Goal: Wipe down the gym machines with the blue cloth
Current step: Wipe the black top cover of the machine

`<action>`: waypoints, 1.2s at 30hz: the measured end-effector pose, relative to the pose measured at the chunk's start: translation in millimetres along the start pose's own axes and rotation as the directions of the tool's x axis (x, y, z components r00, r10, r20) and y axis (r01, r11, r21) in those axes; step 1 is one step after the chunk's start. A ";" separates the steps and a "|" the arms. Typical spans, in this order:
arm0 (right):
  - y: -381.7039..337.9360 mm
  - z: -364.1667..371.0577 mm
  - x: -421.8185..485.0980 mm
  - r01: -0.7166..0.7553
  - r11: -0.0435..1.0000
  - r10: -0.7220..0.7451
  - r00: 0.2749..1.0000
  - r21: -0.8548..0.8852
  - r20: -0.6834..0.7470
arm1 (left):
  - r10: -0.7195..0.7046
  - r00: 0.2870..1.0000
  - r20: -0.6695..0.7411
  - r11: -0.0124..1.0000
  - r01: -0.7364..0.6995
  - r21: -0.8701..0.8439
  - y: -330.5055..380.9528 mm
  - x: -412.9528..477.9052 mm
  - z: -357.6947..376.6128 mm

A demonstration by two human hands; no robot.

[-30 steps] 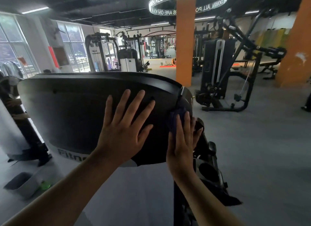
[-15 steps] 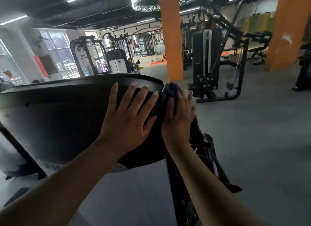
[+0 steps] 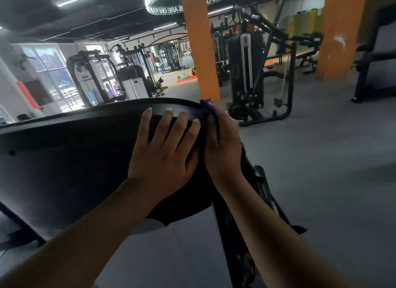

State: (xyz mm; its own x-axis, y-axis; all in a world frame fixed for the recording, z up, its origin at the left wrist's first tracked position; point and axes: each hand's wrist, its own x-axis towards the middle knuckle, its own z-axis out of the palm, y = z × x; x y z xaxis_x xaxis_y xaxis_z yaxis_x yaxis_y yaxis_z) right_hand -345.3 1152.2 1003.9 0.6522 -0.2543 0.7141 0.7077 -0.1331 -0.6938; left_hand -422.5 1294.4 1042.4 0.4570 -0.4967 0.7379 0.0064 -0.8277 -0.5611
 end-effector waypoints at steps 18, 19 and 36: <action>8.4 -9.9 -25.7 -0.191 0.982 0.190 0.982 -0.015 -0.019 | 0.016 0.998 0.065 0.998 -0.012 -0.064 -6.1 -0.2 -0.4; 5.5 -8.5 -15.5 -0.158 0.987 0.158 0.987 0.014 -0.009 | 0.012 0.998 0.058 0.998 -0.009 -0.060 -5.5 -0.8 0.4; 42.2 -32.7 -12.5 0.014 0.978 -0.079 0.948 0.209 0.308 | -0.049 0.989 0.142 0.998 0.052 -0.019 48.0 32.1 -0.2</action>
State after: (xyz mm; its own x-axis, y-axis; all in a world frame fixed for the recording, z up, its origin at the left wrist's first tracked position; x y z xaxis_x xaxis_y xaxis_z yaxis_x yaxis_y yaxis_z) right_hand -332.4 1118.5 962.6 0.6459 0.0642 0.7607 0.7579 0.0664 -0.6490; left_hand -407.7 1238.6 1039.3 0.5778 -0.4132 0.7038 0.0137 -0.8573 -0.5146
